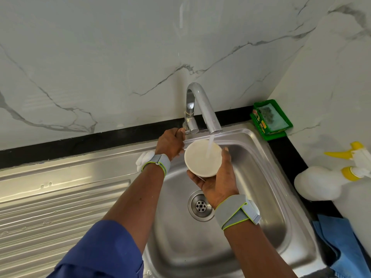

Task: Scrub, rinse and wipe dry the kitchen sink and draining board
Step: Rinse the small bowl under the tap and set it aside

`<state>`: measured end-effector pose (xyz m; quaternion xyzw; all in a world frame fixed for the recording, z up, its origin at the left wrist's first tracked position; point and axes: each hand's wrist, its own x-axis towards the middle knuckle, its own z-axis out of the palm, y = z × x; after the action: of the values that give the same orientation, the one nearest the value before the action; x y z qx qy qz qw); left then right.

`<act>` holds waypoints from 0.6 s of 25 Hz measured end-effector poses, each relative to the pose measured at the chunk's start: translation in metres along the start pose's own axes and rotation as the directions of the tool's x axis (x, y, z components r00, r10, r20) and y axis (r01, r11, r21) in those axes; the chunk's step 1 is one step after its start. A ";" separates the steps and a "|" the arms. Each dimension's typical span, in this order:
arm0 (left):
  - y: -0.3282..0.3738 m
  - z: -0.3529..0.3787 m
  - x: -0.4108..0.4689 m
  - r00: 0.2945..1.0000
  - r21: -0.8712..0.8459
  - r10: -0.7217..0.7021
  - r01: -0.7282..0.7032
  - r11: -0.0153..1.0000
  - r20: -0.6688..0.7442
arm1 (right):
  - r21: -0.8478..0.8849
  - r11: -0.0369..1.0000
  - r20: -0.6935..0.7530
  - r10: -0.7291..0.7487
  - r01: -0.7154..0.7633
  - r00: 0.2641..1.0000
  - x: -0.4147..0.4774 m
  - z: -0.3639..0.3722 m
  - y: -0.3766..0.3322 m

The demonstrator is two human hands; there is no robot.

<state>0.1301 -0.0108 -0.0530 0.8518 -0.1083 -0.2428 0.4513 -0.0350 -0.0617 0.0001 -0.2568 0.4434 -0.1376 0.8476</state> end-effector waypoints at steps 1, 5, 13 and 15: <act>0.001 -0.002 -0.001 1.000 0.007 -0.012 0.012 1.000 0.009 | 0.000 1.000 0.004 0.001 -0.001 1.000 0.001 0.000 0.001; 0.006 -0.004 -0.002 1.000 0.075 -0.014 0.013 0.997 0.013 | -0.006 1.000 0.011 -0.002 0.002 1.000 0.004 0.001 0.004; 0.001 -0.002 -0.001 0.998 -0.042 -0.060 0.061 0.997 0.037 | 0.003 1.000 -0.014 0.017 -0.017 1.000 0.009 -0.004 0.005; 0.001 -0.002 -0.001 0.996 -0.067 -0.076 0.079 0.995 0.042 | 0.004 1.000 -0.014 0.021 -0.021 1.000 0.011 -0.005 0.004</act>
<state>0.1298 -0.0096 -0.0510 0.8344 -0.0756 -0.2802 0.4685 -0.0332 -0.0647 -0.0124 -0.2493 0.4517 -0.1314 0.8465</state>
